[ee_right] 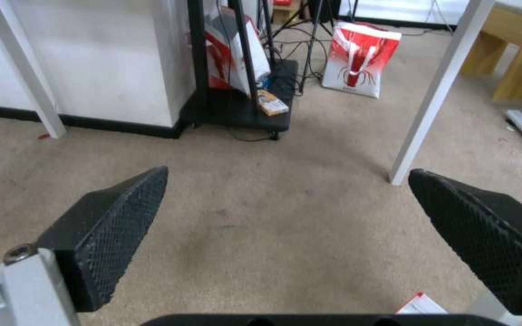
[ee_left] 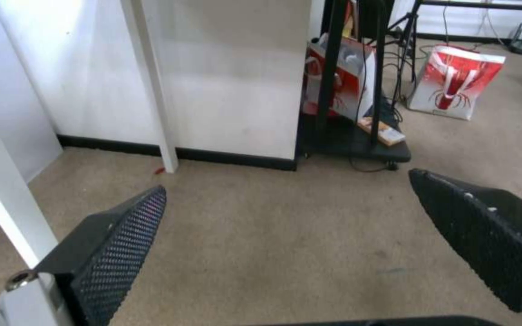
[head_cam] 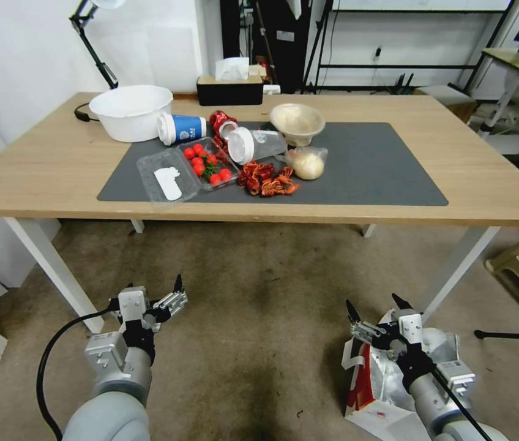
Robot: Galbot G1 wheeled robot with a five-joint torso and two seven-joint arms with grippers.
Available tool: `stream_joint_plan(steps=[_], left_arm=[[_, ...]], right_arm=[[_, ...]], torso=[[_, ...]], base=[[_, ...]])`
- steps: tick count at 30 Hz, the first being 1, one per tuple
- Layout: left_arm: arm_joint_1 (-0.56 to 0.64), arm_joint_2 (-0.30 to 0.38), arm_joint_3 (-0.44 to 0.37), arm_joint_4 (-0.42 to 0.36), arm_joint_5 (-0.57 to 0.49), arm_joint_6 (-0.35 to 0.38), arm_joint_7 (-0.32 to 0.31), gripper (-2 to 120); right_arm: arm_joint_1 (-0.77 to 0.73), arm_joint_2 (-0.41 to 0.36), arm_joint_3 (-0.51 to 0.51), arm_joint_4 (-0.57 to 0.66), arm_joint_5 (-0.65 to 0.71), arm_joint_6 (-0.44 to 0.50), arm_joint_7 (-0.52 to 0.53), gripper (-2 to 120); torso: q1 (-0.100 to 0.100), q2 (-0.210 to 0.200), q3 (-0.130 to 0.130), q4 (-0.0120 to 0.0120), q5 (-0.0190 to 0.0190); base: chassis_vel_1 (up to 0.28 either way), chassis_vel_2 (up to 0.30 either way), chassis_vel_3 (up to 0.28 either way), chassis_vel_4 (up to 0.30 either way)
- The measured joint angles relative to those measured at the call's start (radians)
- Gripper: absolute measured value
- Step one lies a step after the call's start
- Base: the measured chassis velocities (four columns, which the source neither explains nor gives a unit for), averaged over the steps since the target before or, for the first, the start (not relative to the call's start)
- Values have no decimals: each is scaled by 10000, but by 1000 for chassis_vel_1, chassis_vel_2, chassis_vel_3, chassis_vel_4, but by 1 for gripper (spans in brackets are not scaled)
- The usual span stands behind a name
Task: Pick up the food delivery bag from the floor and place it on the table.
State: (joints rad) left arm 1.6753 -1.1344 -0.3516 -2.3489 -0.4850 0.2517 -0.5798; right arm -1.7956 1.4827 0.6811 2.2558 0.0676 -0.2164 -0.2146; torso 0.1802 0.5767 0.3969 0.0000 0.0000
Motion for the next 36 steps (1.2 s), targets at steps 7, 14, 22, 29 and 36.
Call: stream_joint_plan(steps=[7,14,22,29,36], left_arm=[[-6,-13,32,105,69,-31,136,100],[-6,-22,41,121,101,-63,140,100],[43,25,-4,109,104,-88,141,100],[118,31,-40,39,113,-217,141,100],[160,7,-41,32,166,-234,151,100]], right_arm=[[-46,-17,26,-22,0,0,1,100],[-51,-23,41,-41,-18,0,7,100],[-18,-35,30,-105,-35,-2,7,100],[-40,-19,8,-120,-104,-5,-4,100],[-23,-19,8,-127,-117,-5,-5,100]], torso=[[-111,-297,-186,0,0],[-216,-555,-340,0,0],[-346,-882,-539,0,0],[-452,-1208,-757,0,0],[-545,-1490,-947,0,0]], base=[[0,0,0,0],[0,0,0,0],[0,0,0,0],[0,0,0,0],[0,0,0,0]])
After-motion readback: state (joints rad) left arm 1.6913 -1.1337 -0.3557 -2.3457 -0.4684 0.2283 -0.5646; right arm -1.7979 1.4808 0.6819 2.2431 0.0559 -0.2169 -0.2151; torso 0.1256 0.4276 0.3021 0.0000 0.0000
